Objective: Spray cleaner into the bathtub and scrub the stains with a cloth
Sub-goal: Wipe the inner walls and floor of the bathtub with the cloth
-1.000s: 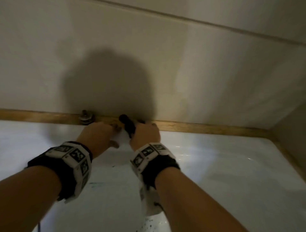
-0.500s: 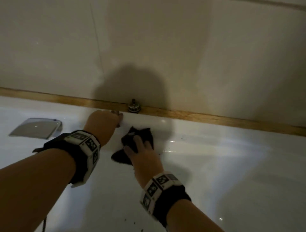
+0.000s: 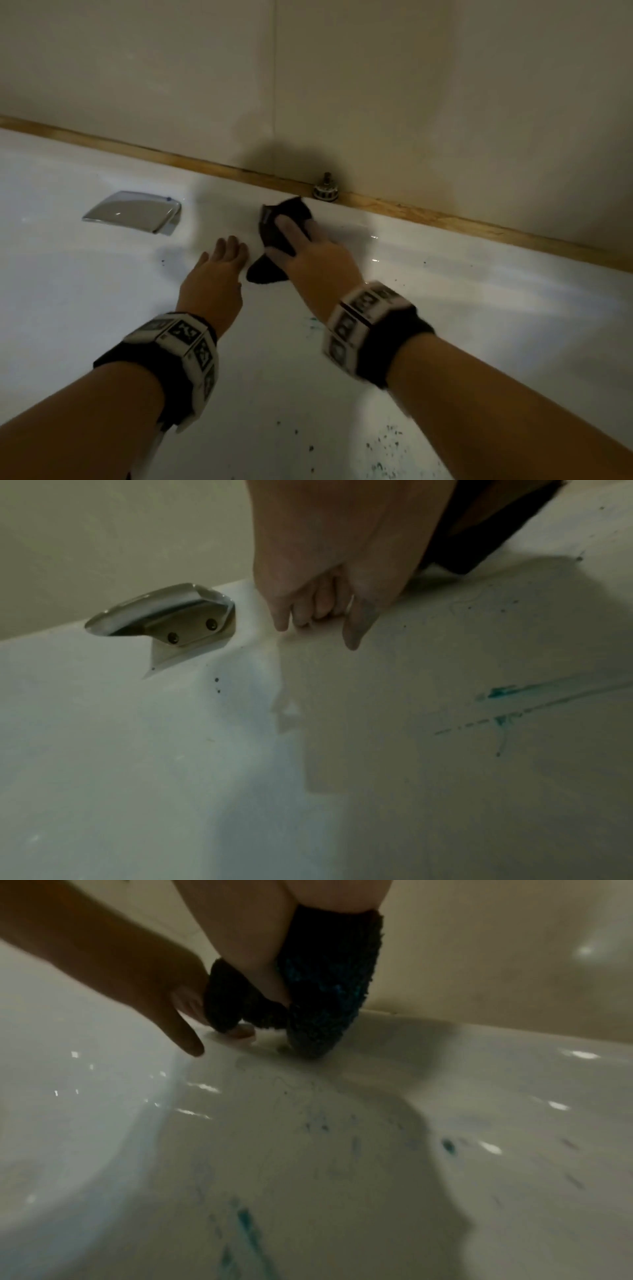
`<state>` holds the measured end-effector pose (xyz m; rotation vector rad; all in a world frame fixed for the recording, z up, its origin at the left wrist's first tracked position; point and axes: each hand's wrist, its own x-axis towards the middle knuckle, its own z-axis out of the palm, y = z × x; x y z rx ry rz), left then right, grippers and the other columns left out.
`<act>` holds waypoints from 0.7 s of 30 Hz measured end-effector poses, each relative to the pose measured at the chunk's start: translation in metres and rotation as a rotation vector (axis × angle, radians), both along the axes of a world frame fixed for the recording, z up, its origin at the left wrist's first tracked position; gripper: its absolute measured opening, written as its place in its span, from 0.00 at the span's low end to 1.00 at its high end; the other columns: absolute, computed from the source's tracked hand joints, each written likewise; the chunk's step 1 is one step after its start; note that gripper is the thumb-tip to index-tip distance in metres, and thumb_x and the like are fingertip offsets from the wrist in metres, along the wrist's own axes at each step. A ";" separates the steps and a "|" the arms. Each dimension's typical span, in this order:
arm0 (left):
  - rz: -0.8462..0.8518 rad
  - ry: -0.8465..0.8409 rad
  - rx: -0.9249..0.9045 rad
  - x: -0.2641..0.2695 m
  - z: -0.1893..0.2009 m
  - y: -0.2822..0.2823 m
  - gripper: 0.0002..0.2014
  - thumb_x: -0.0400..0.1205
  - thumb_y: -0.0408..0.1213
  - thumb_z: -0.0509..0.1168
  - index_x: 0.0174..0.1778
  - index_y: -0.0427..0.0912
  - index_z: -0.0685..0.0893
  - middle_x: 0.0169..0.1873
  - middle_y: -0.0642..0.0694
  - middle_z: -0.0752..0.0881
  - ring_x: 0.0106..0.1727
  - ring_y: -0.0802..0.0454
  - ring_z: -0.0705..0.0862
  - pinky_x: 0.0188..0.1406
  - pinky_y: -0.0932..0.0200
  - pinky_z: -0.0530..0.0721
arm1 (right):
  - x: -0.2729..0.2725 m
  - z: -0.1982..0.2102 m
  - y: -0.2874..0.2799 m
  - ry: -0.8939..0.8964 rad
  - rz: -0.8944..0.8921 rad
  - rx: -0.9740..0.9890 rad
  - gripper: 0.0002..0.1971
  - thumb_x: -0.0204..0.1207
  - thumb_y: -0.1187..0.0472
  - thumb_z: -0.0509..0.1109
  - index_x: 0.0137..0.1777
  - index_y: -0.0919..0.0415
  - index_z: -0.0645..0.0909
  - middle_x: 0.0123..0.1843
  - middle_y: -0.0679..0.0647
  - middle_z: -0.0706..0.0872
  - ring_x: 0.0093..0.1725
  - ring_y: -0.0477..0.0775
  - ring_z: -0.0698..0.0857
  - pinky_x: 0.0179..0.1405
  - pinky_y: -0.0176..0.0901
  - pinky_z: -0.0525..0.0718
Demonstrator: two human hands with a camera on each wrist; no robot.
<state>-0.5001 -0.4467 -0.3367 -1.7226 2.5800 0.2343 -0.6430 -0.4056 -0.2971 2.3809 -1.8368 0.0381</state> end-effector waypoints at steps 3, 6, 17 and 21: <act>-0.032 -0.098 0.008 -0.001 0.006 -0.004 0.33 0.85 0.30 0.53 0.83 0.45 0.44 0.83 0.44 0.44 0.83 0.47 0.51 0.78 0.58 0.54 | 0.007 -0.010 -0.022 0.067 -0.049 0.144 0.26 0.83 0.60 0.55 0.80 0.57 0.57 0.82 0.59 0.52 0.75 0.69 0.61 0.60 0.60 0.76; -0.094 -0.205 0.018 0.004 0.009 -0.011 0.34 0.84 0.29 0.53 0.82 0.43 0.43 0.83 0.43 0.44 0.83 0.47 0.50 0.79 0.57 0.51 | -0.010 -0.018 -0.006 0.132 -0.053 0.109 0.25 0.82 0.64 0.56 0.79 0.60 0.60 0.83 0.59 0.50 0.74 0.72 0.62 0.57 0.61 0.78; -0.105 -0.231 0.027 0.007 0.007 -0.005 0.36 0.83 0.32 0.55 0.82 0.40 0.40 0.82 0.42 0.41 0.83 0.49 0.46 0.81 0.51 0.47 | -0.131 -0.040 0.108 -0.122 -0.496 -0.170 0.31 0.52 0.72 0.83 0.59 0.60 0.84 0.65 0.68 0.78 0.54 0.76 0.81 0.36 0.64 0.87; -0.108 -0.166 -0.022 0.022 -0.024 0.031 0.37 0.84 0.36 0.54 0.81 0.42 0.35 0.81 0.45 0.36 0.83 0.52 0.41 0.81 0.52 0.43 | -0.128 -0.064 0.159 -0.303 -0.607 -0.339 0.29 0.54 0.78 0.79 0.58 0.64 0.83 0.65 0.69 0.76 0.55 0.77 0.81 0.49 0.66 0.83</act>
